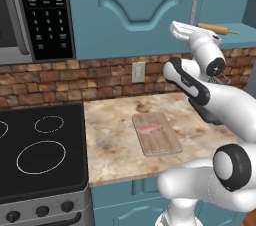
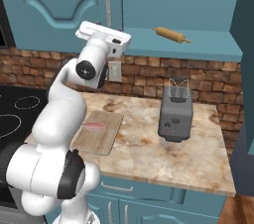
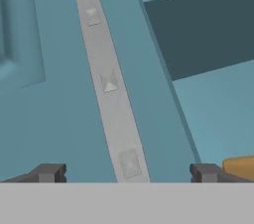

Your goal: Open the cabinet, retrieve the rolling pin, and place it next to the meat on the cutting board to prepare for tenderizing.

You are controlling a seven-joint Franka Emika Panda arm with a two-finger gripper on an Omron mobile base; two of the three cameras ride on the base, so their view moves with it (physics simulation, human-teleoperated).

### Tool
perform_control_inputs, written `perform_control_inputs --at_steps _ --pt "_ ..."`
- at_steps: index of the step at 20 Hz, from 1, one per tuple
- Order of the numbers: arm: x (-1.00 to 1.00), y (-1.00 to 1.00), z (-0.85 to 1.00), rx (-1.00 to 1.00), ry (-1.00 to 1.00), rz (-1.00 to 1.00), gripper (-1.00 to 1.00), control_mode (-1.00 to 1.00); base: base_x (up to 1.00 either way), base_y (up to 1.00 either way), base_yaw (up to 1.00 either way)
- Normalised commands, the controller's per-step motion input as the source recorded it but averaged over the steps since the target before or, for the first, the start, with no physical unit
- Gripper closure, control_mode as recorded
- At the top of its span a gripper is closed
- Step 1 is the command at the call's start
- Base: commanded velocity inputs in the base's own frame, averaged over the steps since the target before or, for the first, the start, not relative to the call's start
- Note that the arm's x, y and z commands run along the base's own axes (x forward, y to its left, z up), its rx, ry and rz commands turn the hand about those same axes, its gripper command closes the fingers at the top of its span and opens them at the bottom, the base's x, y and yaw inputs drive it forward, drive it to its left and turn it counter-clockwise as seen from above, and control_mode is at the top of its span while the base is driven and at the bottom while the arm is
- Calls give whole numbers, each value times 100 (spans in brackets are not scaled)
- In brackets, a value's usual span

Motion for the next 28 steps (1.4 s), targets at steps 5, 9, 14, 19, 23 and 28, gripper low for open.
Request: perform_control_inputs --at_steps 5,9,14,19,23,28 --pt "26 0 0 1 2 5 100 -100 0 0 0" --pt "0 15 0 0 2 0 100 -100 0 0 0" --pt "6 32 -2 -1 3 0 100 -100 0 0 0" --pt "18 50 -10 -5 4 0 100 -100 0 0 0" --pt "16 49 -16 -5 7 0 100 -100 0 0 0" --pt "4 36 -11 -4 10 0 100 -100 0 0 0"
